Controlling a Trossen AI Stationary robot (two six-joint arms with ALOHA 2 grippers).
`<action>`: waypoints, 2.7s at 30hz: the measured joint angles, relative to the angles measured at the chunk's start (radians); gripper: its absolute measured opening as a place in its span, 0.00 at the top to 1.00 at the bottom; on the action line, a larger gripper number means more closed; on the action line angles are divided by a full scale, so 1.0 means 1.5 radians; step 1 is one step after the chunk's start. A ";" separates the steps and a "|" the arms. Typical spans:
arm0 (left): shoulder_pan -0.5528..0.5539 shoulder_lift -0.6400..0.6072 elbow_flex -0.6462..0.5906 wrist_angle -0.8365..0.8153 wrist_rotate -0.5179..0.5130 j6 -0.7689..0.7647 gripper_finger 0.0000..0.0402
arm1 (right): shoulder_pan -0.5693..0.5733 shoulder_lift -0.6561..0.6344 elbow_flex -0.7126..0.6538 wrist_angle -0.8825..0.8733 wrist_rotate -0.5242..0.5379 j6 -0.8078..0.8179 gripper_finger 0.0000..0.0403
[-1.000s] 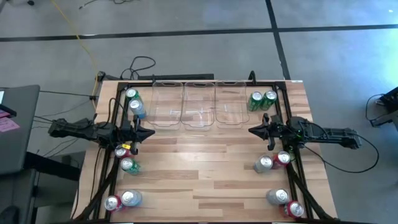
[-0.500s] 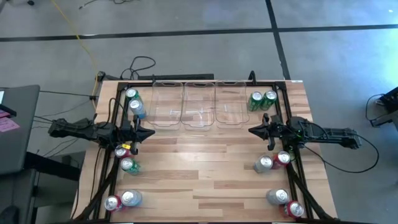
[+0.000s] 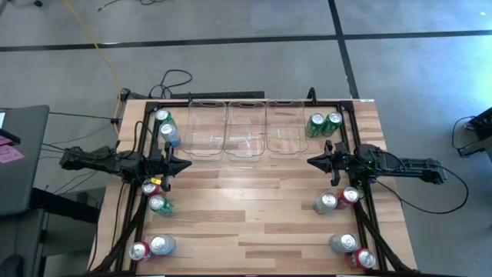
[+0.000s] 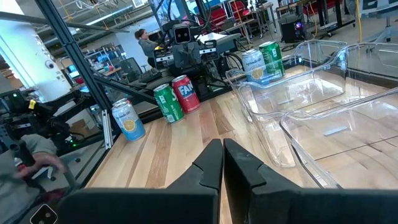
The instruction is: Sort soda cans
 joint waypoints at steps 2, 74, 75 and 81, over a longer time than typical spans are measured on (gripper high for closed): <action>0.000 0.000 0.000 0.000 0.000 0.000 1.00 | 0.000 0.000 0.000 0.000 0.000 0.000 0.92; 0.001 0.039 0.255 -0.118 -0.313 -0.026 0.31 | -0.117 0.160 0.167 0.096 0.172 -0.144 0.34; 0.001 0.053 0.271 -0.145 -0.329 -0.030 0.32 | -0.117 0.182 0.171 0.096 0.172 -0.133 0.34; 0.001 0.169 0.369 -0.306 -0.362 -0.108 0.38 | -0.117 0.290 0.215 0.084 0.170 -0.067 0.34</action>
